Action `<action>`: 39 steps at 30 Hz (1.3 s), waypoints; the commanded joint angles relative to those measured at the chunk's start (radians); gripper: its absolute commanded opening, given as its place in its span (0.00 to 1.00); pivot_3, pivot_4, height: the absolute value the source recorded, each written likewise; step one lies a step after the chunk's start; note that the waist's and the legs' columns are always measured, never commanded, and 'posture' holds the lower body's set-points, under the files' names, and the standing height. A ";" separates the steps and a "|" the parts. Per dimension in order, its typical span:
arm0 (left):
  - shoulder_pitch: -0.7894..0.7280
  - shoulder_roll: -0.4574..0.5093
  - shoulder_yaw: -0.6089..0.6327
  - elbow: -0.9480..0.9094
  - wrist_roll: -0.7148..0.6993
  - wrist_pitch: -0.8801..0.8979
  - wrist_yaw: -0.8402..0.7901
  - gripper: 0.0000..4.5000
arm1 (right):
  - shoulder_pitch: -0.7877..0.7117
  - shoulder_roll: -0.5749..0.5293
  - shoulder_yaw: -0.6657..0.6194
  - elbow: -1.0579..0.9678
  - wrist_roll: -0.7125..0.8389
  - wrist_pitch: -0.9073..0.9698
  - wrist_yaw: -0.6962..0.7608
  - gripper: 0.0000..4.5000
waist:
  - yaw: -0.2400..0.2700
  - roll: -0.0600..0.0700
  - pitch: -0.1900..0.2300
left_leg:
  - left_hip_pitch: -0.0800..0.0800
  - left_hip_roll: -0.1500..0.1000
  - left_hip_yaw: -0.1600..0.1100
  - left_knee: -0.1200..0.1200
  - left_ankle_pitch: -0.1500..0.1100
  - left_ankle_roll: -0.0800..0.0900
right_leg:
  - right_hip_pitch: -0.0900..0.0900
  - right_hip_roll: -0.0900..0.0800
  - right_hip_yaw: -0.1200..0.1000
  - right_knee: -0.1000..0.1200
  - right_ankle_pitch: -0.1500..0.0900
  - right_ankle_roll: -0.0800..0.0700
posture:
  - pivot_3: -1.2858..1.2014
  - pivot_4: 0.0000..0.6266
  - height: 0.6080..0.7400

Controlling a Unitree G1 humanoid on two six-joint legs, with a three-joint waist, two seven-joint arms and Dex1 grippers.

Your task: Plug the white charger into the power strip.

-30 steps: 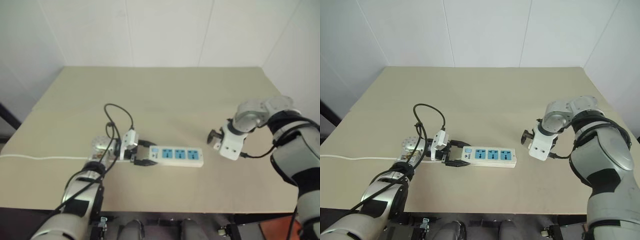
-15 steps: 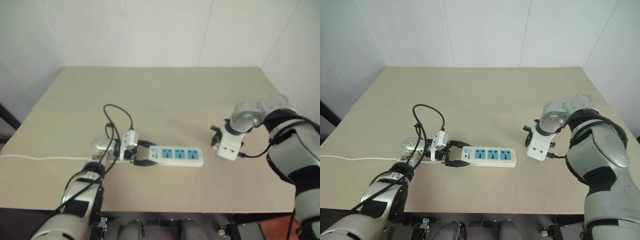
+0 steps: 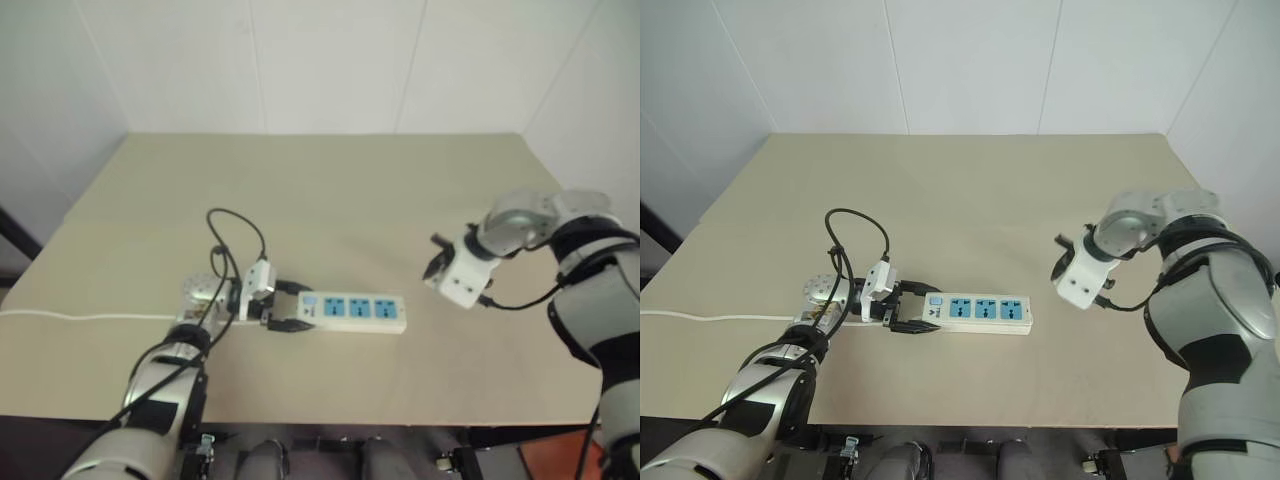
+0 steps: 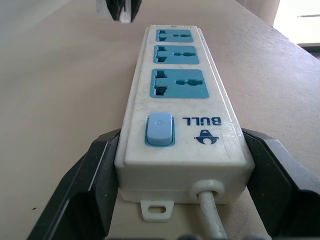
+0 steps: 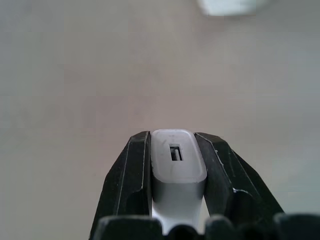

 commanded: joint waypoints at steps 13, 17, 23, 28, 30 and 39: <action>0.011 -0.001 -0.085 -0.052 -0.023 0.070 -0.013 0.73 | 0.537 0.135 -0.673 -0.924 1.133 1.284 0.299 0.25 | 0.006 0.000 0.000 | -0.003 -0.001 -0.002 0.000 0.000 0.000 | -0.001 -0.001 -0.001 0.002 0.000 0.000 | 0.52 0.24 1.00; -0.003 0.004 -0.081 -0.036 -0.009 0.075 -0.013 0.73 | 0.614 0.196 -0.703 -1.092 1.262 1.522 0.208 0.25 | 0.006 0.000 0.000 | -0.003 -0.001 -0.002 0.001 0.000 0.000 | -0.001 -0.001 -0.001 0.002 0.000 0.000 | 0.52 0.24 1.00; -0.007 0.010 -0.077 -0.029 -0.009 0.096 -0.012 0.73 | 0.695 0.268 -0.674 -1.185 1.276 1.612 0.167 0.25 | 0.006 0.000 0.000 | -0.003 -0.001 -0.002 0.001 0.000 0.000 | -0.002 -0.001 -0.001 0.002 0.000 0.000 | 0.52 0.24 1.00; -0.006 0.016 -0.080 -0.034 -0.014 0.103 -0.013 0.73 | 0.742 0.318 -0.618 -1.174 1.199 1.514 0.209 0.25 | 0.004 0.000 0.000 | -0.003 0.000 -0.001 0.001 0.000 0.000 | -0.002 -0.001 -0.001 0.002 0.000 0.000 | 0.52 0.24 1.00; -0.007 0.018 -0.082 -0.036 -0.014 0.104 -0.013 0.73 | 0.750 0.337 -0.601 -1.161 1.187 1.499 0.229 0.25 | 0.004 0.000 0.000 | -0.003 0.000 -0.001 0.001 0.000 0.000 | -0.002 0.000 -0.001 0.002 0.000 0.000 | 0.52 0.24 1.00; -0.018 0.024 -0.091 -0.040 -0.032 0.123 -0.013 0.73 | 0.749 0.385 -0.580 -1.081 1.145 1.456 0.278 0.25 | 0.004 0.000 0.000 | -0.003 0.000 -0.001 0.001 0.000 0.000 | -0.002 0.000 -0.001 0.002 0.000 0.000 | 0.52 0.24 1.00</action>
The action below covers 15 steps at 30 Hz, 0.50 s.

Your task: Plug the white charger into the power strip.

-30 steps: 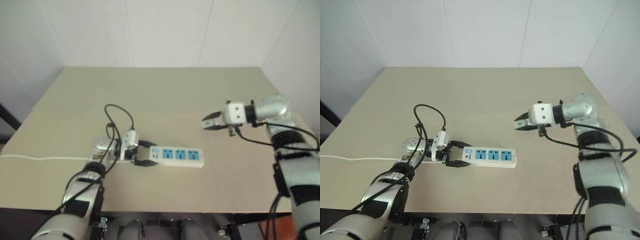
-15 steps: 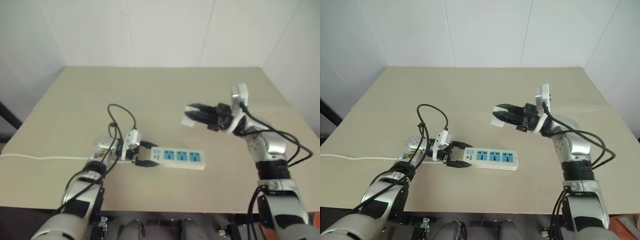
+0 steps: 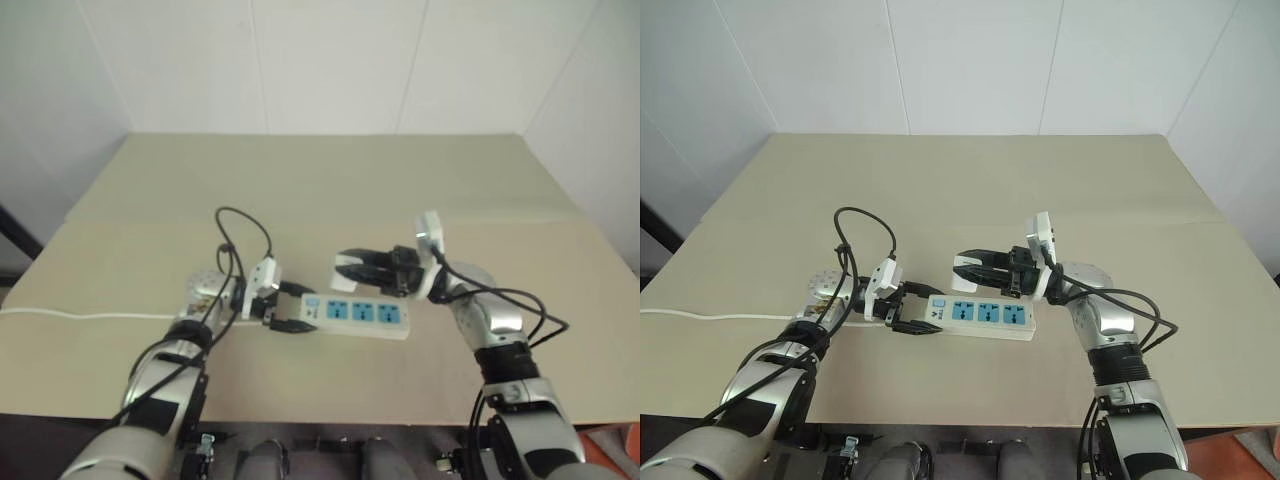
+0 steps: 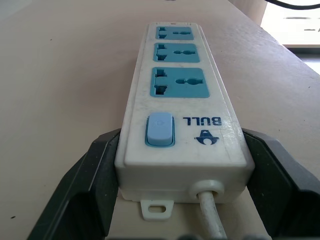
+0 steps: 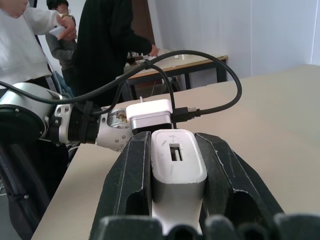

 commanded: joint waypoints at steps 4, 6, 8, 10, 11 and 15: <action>-0.005 0.015 -0.031 -0.009 -0.013 0.031 -0.006 0.73 | -0.017 0.025 0.017 0.049 -0.046 -0.075 0.044 0.25 | -0.001 0.000 0.000 | 0.000 0.000 0.000 0.000 0.000 0.000 | 0.000 0.000 0.000 0.000 0.000 0.000 | 0.52 0.24 1.00; -0.002 0.017 -0.037 -0.012 -0.018 0.033 -0.006 0.73 | -0.018 0.032 0.021 0.067 -0.061 -0.088 0.051 0.25 | -0.001 0.000 0.000 | 0.000 0.000 0.000 0.000 0.000 0.000 | 0.000 0.000 0.000 0.000 0.000 0.000 | 0.52 0.24 1.00; 0.000 0.019 -0.040 -0.014 -0.021 0.032 -0.006 0.73 | -0.020 0.038 0.022 0.079 -0.064 -0.093 0.056 0.25 | -0.001 0.000 0.000 | 0.000 0.000 0.000 0.000 0.000 0.000 | 0.000 0.000 0.000 0.000 0.000 0.000 | 0.52 0.24 1.00; 0.001 0.022 -0.041 -0.014 -0.023 0.030 -0.006 0.73 | -0.025 0.046 0.019 0.089 -0.070 -0.105 0.055 0.25 | -0.001 0.000 0.000 | 0.000 0.000 0.000 0.000 0.000 0.000 | 0.000 0.000 0.000 0.000 0.000 0.000 | 0.52 0.24 1.00; 0.001 0.023 -0.041 -0.013 -0.024 0.030 -0.006 0.73 | -0.028 0.049 0.019 0.094 -0.076 -0.116 0.057 0.25 | -0.001 0.000 0.000 | 0.000 0.000 0.000 0.000 0.000 0.000 | 0.000 0.000 0.000 0.000 0.000 0.000 | 0.52 0.24 1.00; 0.000 0.024 -0.043 -0.015 -0.029 0.033 -0.006 0.73 | -0.036 0.054 0.021 0.113 -0.086 -0.137 0.064 0.25 | -0.001 0.000 0.000 | 0.000 0.000 0.000 0.000 0.000 0.000 | 0.000 0.000 0.000 0.000 0.000 0.000 | 0.52 0.24 1.00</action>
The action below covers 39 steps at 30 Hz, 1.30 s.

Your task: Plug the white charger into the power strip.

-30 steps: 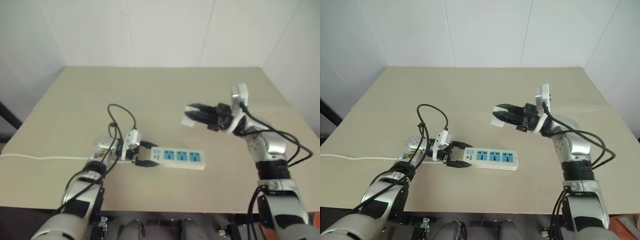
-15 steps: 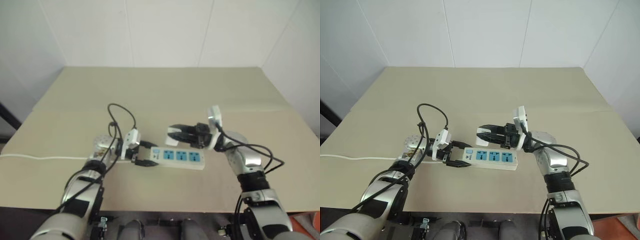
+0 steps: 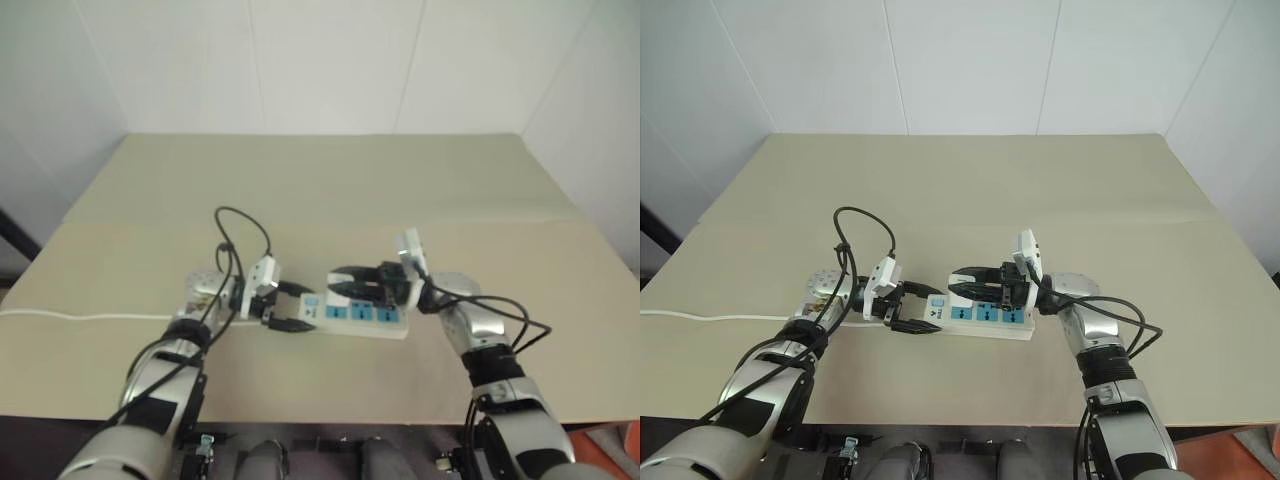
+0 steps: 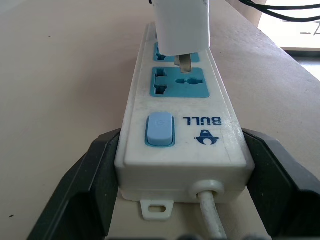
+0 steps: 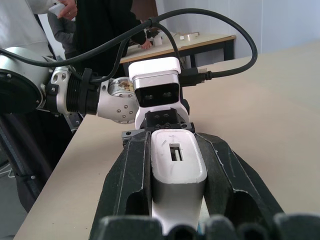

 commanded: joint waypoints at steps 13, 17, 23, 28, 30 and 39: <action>-0.004 0.008 -0.016 -0.003 -0.002 0.008 -0.007 0.73 | -0.043 0.011 -0.015 0.042 -0.025 -0.073 0.019 0.25 | -0.001 0.000 0.000 | 0.000 0.000 0.000 0.000 0.000 0.000 | 0.000 0.000 0.000 0.000 0.000 0.000 | 0.52 0.24 1.00; -0.007 0.005 -0.012 0.001 0.001 0.007 -0.007 0.73 | -0.039 0.010 -0.015 0.043 -0.028 -0.078 0.019 0.25 | 0.000 0.000 0.000 | 0.000 0.000 0.000 0.000 0.000 0.000 | 0.000 0.000 0.000 0.000 0.000 0.000 | 0.52 0.24 1.00; -0.009 0.004 -0.010 0.002 0.002 0.008 -0.007 0.73 | -0.036 0.009 -0.014 0.048 -0.041 -0.090 0.012 0.25 | 0.000 0.000 0.000 | 0.000 0.000 0.000 0.000 0.000 0.000 | 0.000 0.000 0.000 0.000 0.000 0.000 | 0.52 0.24 1.00; -0.010 0.004 -0.011 0.002 0.002 0.006 -0.007 0.73 | -0.035 0.002 -0.007 0.062 -0.063 -0.105 0.015 0.25 | 0.000 0.000 0.000 | 0.000 0.000 0.000 0.000 0.000 0.000 | 0.000 0.000 0.000 0.000 0.000 0.000 | 0.52 0.24 1.00; -0.011 0.004 -0.010 0.002 0.002 0.006 -0.007 0.73 | -0.033 0.001 -0.005 0.063 -0.069 -0.109 0.017 0.25 | 0.000 0.000 0.000 | 0.000 0.000 0.000 0.000 0.000 0.000 | 0.000 0.000 0.000 0.000 0.000 0.000 | 0.52 0.24 1.00; -0.010 0.002 -0.012 0.001 0.001 0.005 -0.007 0.73 | -0.023 -0.003 -0.001 0.057 -0.083 -0.125 0.011 0.25 | 0.000 0.000 0.000 | 0.000 0.000 0.000 0.000 0.000 0.000 | 0.000 0.000 0.000 0.000 0.000 0.000 | 0.52 0.24 1.00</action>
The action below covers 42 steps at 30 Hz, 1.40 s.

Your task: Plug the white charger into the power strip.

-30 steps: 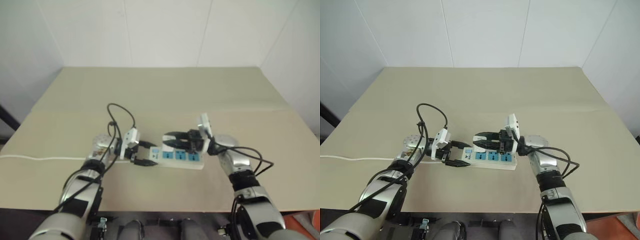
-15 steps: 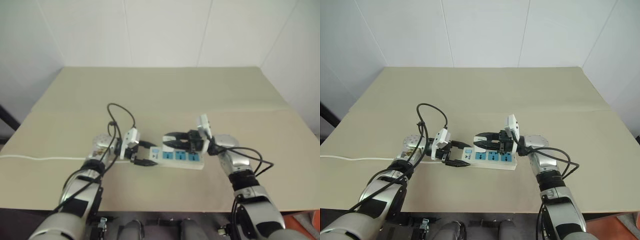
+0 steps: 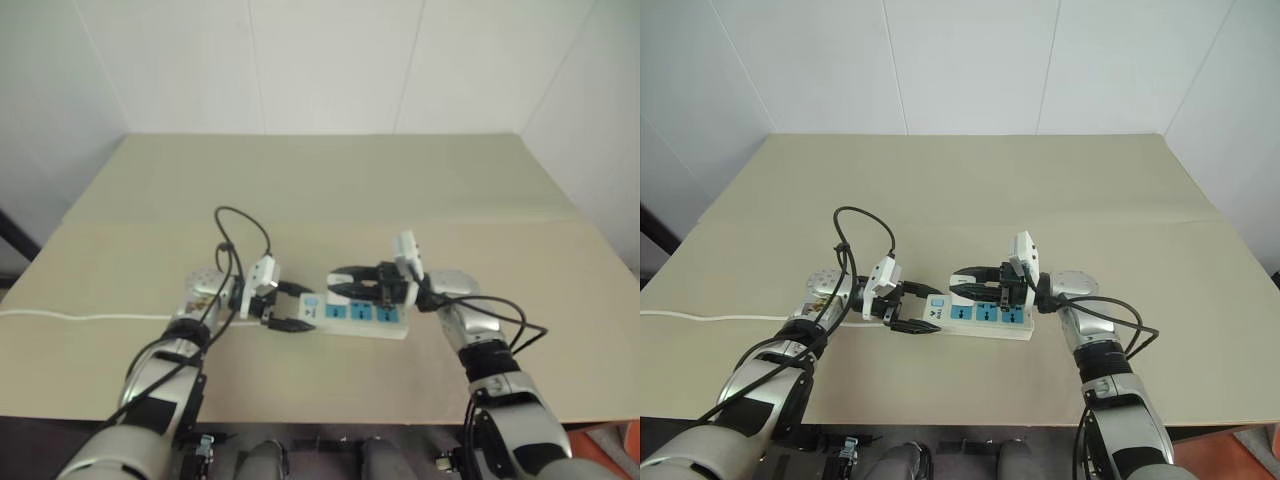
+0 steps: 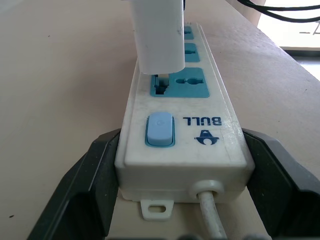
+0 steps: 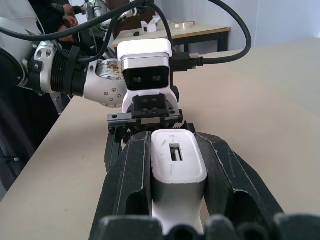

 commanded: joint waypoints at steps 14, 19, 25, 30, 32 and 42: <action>-0.013 -0.007 -0.003 0.005 0.011 0.003 -0.007 0.73 | 0.023 -0.011 -0.009 -0.028 -0.011 -0.038 -0.008 0.25 | 0.001 0.000 0.000 | 0.000 0.000 0.000 0.000 0.000 0.000 | 0.000 0.000 0.000 0.000 0.000 0.000 | 0.52 0.24 1.00; -0.015 -0.009 0.002 0.009 0.015 0.001 -0.007 0.73 | 0.042 -0.011 0.001 -0.032 -0.026 -0.080 -0.002 0.25 | 0.002 0.000 0.000 | 0.000 0.000 0.000 0.000 0.000 0.000 | 0.000 0.000 0.000 0.000 0.000 0.000 | 0.52 0.24 1.00; -0.016 -0.010 0.007 0.011 0.019 -0.001 -0.007 0.73 | 0.065 -0.006 0.022 -0.027 -0.046 -0.132 0.003 0.25 | 0.003 0.000 0.000 | 0.000 0.000 0.000 0.000 0.000 0.000 | 0.000 0.000 0.000 -0.001 0.000 0.000 | 0.52 0.24 1.00; -0.015 -0.008 0.006 0.009 0.017 0.000 -0.007 0.73 | 0.064 -0.008 0.040 -0.003 -0.070 -0.158 0.003 0.25 | 0.002 0.000 0.000 | 0.000 0.000 0.000 0.000 0.000 0.000 | 0.000 0.000 0.000 -0.001 0.000 0.000 | 0.52 0.24 1.00; -0.014 -0.007 0.005 0.008 0.016 0.001 -0.007 0.73 | 0.060 -0.011 0.053 0.008 -0.088 -0.161 0.000 0.25 | 0.002 0.000 0.000 | 0.000 0.000 0.000 0.000 0.000 0.000 | 0.000 0.000 0.000 -0.001 0.000 0.000 | 0.52 0.24 1.00; -0.012 -0.005 0.010 0.006 0.012 -0.001 -0.007 0.73 | 0.050 -0.030 0.105 0.075 -0.157 -0.184 -0.028 0.25 | 0.000 -0.003 -0.002 | 0.003 0.000 0.000 0.000 0.000 0.000 | 0.002 0.000 0.000 0.000 0.000 0.000 | 0.52 0.24 1.00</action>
